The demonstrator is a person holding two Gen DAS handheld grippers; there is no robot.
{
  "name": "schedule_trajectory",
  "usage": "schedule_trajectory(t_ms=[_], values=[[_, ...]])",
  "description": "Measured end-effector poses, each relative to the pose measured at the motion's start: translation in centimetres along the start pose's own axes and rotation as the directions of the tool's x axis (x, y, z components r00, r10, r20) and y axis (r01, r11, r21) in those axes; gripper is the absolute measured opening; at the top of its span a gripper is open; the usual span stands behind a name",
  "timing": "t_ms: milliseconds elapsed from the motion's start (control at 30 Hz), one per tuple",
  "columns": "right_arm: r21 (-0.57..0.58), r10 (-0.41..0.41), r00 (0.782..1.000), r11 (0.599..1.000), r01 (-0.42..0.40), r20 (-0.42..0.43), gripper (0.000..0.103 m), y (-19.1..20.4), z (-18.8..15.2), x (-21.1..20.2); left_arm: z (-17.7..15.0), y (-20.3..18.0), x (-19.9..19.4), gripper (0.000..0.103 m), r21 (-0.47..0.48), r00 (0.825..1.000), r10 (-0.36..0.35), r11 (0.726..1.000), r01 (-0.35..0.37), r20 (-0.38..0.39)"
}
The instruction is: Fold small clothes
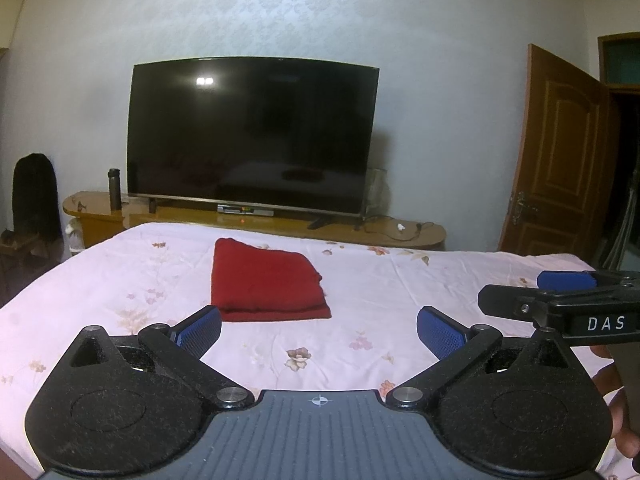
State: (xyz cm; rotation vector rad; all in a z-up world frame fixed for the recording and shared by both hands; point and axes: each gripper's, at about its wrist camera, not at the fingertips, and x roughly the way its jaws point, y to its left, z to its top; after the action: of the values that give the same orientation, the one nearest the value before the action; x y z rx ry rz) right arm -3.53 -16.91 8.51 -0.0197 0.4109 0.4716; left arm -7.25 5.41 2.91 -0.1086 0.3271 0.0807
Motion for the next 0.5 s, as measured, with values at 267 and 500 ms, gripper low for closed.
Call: schedule_trajectory(t_ms=[267,500], values=[[-0.001,-0.002,1.000,1.000,0.002,0.000,0.102,-0.33,0.14,0.20,0.12,0.55,0.36,0.103,-0.005,1.000,0.019,1.000,-0.019,-0.008],[-0.003,0.002,1.000,1.000,-0.002,-0.004,0.102,-0.29,0.15,0.65,0.27,0.53,0.15,0.103,0.024,0.999,0.034,0.999,-0.034,0.018]])
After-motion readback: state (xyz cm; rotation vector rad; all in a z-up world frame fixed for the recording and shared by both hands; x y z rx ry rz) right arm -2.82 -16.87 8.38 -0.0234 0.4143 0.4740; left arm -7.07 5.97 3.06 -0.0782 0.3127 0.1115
